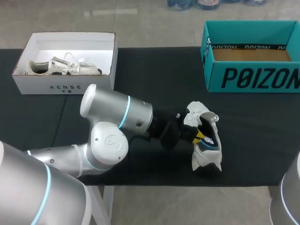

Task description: Take the shoe out of the shoebox, open the shoe tongue, remove and reinsert the insole, then place the shoe into the shoebox

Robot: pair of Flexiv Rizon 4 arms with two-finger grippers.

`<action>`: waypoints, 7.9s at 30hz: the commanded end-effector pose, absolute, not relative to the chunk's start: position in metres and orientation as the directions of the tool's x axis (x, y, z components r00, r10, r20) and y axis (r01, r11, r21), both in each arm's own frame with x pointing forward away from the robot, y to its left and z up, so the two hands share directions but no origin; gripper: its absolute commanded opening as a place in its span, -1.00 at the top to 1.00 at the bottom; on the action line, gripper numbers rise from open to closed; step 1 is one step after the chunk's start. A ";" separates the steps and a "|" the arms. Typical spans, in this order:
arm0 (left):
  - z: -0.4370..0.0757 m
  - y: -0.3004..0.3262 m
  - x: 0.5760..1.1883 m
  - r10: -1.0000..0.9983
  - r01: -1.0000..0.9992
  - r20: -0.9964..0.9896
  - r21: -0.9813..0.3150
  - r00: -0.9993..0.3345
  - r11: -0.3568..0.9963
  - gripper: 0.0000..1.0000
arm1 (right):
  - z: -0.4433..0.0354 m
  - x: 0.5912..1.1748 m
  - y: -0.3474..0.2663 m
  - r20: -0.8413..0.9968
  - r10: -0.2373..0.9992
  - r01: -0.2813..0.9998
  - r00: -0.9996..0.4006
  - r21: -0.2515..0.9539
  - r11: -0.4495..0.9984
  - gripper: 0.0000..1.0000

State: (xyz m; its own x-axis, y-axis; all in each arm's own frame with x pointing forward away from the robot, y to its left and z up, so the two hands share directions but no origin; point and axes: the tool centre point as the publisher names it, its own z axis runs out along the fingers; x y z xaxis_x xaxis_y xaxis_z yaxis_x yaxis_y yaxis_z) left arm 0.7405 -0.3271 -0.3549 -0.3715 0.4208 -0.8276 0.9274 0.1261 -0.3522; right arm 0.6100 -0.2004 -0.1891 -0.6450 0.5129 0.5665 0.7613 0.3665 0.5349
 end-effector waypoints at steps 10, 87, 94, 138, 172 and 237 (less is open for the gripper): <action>-0.349 -0.340 0.745 0.431 0.919 -0.815 -0.376 -0.387 0.116 0.44 | -0.188 0.601 -0.198 0.366 0.712 0.759 -0.599 0.542 0.360 -1.00; -0.306 -0.309 0.730 0.955 0.975 -0.289 -0.189 0.061 -0.120 -1.00 | -0.188 0.601 -0.198 0.366 0.712 0.759 -0.599 0.542 0.360 -1.00; -0.302 -0.307 0.729 0.980 0.988 -0.192 -0.133 0.058 -0.084 -1.00 | -0.188 0.601 -0.198 0.366 0.712 0.759 -0.599 0.542 0.360 -1.00; -0.345 -0.322 0.717 0.983 0.980 -0.002 -0.071 -0.185 0.185 1.00 | -0.188 0.601 -0.198 0.366 0.712 0.759 -0.599 0.542 0.360 -1.00; -0.386 -0.335 0.718 0.974 0.973 0.026 -0.043 -0.224 0.225 1.00 | -0.188 0.601 -0.198 0.366 0.712 0.759 -0.599 0.542 0.360 -1.00; -0.367 -0.329 0.750 0.944 0.930 -0.055 0.162 -0.326 0.330 -1.00 | -0.188 0.601 -0.198 0.366 0.712 0.759 -0.599 0.542 0.360 -1.00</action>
State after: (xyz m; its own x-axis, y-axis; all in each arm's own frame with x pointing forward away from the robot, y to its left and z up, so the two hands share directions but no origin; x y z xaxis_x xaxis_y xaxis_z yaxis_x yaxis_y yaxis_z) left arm 0.7547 -0.3383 -0.3685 -0.3205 0.9466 -0.0349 0.9327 0.3218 0.1628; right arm 0.6096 -0.2004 -0.1896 -0.6448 0.5242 0.5563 0.7605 0.3665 0.5361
